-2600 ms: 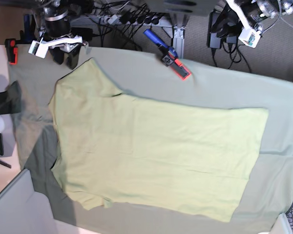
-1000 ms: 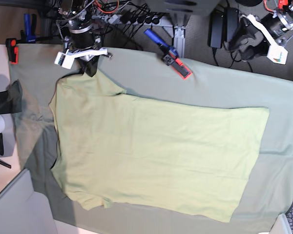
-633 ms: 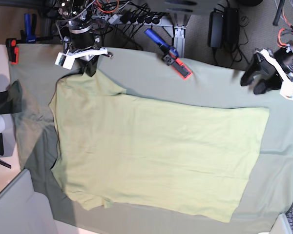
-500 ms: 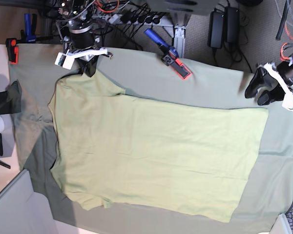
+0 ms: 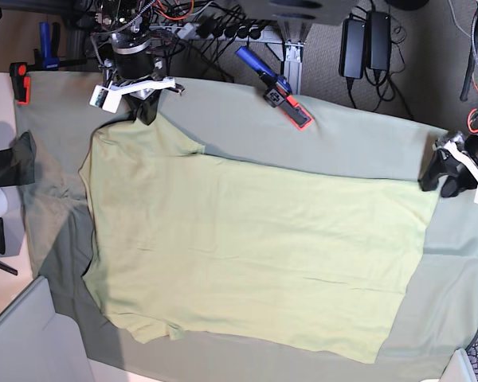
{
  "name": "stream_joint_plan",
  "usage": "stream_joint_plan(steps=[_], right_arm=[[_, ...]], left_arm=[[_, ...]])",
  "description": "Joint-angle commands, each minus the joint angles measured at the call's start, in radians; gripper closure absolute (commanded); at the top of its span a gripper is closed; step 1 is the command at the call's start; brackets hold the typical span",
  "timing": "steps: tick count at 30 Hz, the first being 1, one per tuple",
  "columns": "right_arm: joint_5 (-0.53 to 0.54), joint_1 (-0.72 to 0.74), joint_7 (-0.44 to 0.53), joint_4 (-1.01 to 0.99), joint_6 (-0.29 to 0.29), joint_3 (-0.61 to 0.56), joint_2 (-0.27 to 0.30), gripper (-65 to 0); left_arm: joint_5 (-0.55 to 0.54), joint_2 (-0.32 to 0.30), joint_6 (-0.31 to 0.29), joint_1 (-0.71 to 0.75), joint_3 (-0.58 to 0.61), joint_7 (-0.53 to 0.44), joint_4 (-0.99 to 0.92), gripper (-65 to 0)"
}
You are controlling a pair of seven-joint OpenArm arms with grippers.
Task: Fold the T-shirt properly
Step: 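Close both grippers on the corners of the shirt's long edge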
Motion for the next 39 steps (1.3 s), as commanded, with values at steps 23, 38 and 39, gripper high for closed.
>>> stream_joint_plan(steps=[23, 38, 39], right_arm=[[0.005, -0.003, 0.022, 0.014, -0.002, 0.002, 0.008, 0.0], [0.005, -0.004, 0.022, 0.014, -0.002, 0.002, 0.008, 0.0], [0.004, -0.004, 0.022, 0.014, -0.002, 0.002, 0.008, 0.0]], left_arm=[[-0.071, 0.031, 0.023, -0.013, 0.048, 0.008, -0.011, -40.6], [-0.037, 0.057, 0.023, -0.004, 0.048, 0.020, -0.011, -6.3], [-0.031, 0.057, 0.022, -0.004, 0.048, 0.020, -0.011, 0.0]])
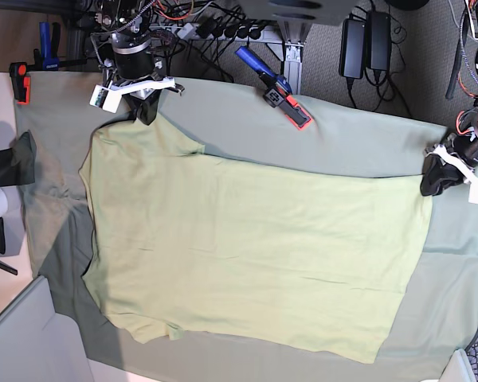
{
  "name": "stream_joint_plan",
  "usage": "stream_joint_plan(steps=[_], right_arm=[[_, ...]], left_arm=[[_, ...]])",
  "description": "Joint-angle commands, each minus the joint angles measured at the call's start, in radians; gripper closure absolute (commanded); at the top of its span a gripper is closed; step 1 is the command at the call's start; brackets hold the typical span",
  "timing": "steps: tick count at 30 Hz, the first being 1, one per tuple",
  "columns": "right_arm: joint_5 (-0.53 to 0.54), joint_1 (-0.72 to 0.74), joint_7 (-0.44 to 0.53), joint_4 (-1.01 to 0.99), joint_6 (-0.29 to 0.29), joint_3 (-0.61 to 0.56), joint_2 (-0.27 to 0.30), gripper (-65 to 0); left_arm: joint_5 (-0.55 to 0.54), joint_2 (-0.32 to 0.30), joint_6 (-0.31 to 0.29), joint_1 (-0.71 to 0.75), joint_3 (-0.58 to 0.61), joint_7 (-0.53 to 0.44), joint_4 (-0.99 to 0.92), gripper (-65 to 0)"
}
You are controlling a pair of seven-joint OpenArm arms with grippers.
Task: Fold the T-shirt properly
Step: 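Close both grippers on the corners of the shirt's long edge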
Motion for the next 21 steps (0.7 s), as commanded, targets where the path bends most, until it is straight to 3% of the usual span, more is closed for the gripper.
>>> stream_joint_plan(steps=[1, 4, 11, 18, 21], right_arm=[[0.005, -0.004, 0.022, 0.014, -0.002, 0.002, 0.008, 0.0], [0.004, -0.004, 0.022, 0.014, -0.002, 0.002, 0.008, 0.0], [0.005, -0.004, 0.021, 0.014, -0.001, 0.002, 0.008, 0.0], [0.009, -0.013, -0.082, 0.045, -0.001, 0.034, 0.010, 0.0], [0.037, -0.037, -0.088, 0.075, 0.000, 0.081, 0.011, 0.0]], left_arm=[[0.015, -0.008, -0.006, 0.001, 0.001, 0.021, 0.008, 0.0], [0.014, -0.008, -0.069, 0.000, 0.001, 0.021, 0.008, 0.0], [0.006, -0.015, -0.069, -0.002, -0.013, 0.027, 0.053, 0.0], [-0.070, -0.047, -0.069, 0.012, -0.016, 0.185, 0.114, 0.0], [-0.070, -0.063, -0.069, 0.035, -0.016, 0.193, 0.142, 0.0]])
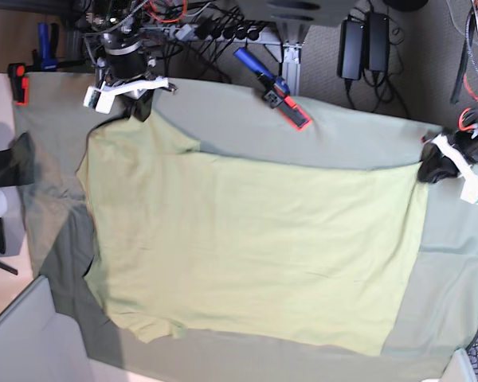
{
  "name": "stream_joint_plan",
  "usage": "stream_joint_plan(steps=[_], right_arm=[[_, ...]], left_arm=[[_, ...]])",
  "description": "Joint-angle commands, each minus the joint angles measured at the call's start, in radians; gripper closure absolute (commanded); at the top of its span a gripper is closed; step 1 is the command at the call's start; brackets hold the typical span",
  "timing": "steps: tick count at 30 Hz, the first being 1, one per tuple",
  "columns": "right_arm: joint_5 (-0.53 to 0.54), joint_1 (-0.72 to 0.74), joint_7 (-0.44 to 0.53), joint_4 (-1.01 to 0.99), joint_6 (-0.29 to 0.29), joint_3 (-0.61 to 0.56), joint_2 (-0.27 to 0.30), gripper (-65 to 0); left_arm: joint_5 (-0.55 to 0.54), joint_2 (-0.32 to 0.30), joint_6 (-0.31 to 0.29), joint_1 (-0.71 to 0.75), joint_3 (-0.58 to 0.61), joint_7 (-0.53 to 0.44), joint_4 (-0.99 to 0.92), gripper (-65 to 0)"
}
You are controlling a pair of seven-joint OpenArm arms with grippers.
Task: Fold the T-shirt properly
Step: 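Close both grippers on the corners of the shirt's long edge, then lift the held edge and fold it over the shirt body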
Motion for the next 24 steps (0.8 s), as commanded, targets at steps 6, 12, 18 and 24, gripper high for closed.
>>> stream_joint_plan(steps=[6, 12, 18, 24], right_arm=[[0.070, -0.065, -0.038, 0.090, 0.015, 0.049, 0.038, 0.0], [0.088, -0.076, -0.045, 0.158, 0.017, 0.084, 0.038, 0.0], [0.087, -0.021, -0.060, 0.171, 0.016, 0.129, 0.057, 0.0], [0.087, 0.121, -0.090, 0.153, 0.016, 0.130, 0.103, 0.0]], left_arm=[[-0.044, -0.020, -0.023, 0.047, -0.007, -0.013, 0.093, 0.0], [-0.067, -0.020, -0.023, 0.079, -0.019, -0.003, 0.185, 0.0], [-0.072, -0.020, -0.023, 0.066, -0.047, -0.049, 0.193, 0.0], [-0.067, -0.019, -0.023, -0.013, -0.046, -0.055, 0.174, 0.0]])
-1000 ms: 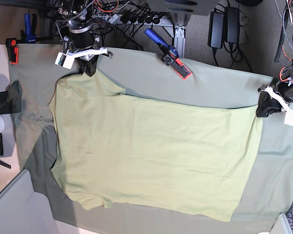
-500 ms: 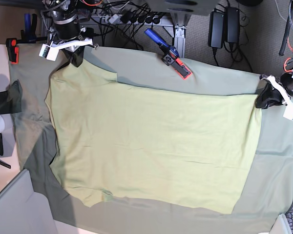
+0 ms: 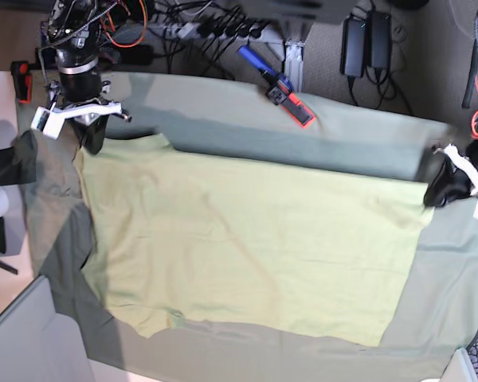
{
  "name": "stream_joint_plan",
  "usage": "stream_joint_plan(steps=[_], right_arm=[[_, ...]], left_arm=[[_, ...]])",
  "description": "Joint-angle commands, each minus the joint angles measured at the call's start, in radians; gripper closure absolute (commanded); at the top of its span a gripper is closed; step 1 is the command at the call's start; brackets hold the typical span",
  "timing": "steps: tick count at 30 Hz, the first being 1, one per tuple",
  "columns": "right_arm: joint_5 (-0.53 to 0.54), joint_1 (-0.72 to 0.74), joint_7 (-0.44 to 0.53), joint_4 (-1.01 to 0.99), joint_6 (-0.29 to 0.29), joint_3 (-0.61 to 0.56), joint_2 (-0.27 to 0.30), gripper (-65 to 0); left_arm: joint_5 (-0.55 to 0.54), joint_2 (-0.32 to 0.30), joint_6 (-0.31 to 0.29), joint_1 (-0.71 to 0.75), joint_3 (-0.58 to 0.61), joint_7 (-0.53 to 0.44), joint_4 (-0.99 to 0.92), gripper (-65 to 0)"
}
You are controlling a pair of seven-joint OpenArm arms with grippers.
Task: Fold the T-shirt properly
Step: 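Lift the held edge and fold it over the shirt body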
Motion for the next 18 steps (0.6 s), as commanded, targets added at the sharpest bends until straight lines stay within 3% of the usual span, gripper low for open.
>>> stream_joint_plan(steps=[1, 10, 18], right_arm=[[0.003, 0.022, 0.013, -0.004, 0.006, 0.006, 0.017, 0.0], [-0.016, 0.251, 0.014, -0.208, 0.008, -0.043, 0.064, 0.0], [-0.088, 0.404, 0.014, -0.307, 0.023, -0.121, 0.076, 0.0]], left_arm=[[-0.016, -0.014, -0.017, -0.021, -0.006, -0.020, -0.008, 0.0], [0.014, -0.014, -0.017, -0.280, 0.063, -0.020, -0.324, 0.0], [0.021, -0.014, -0.017, -0.404, 0.107, -0.021, -0.457, 0.0]])
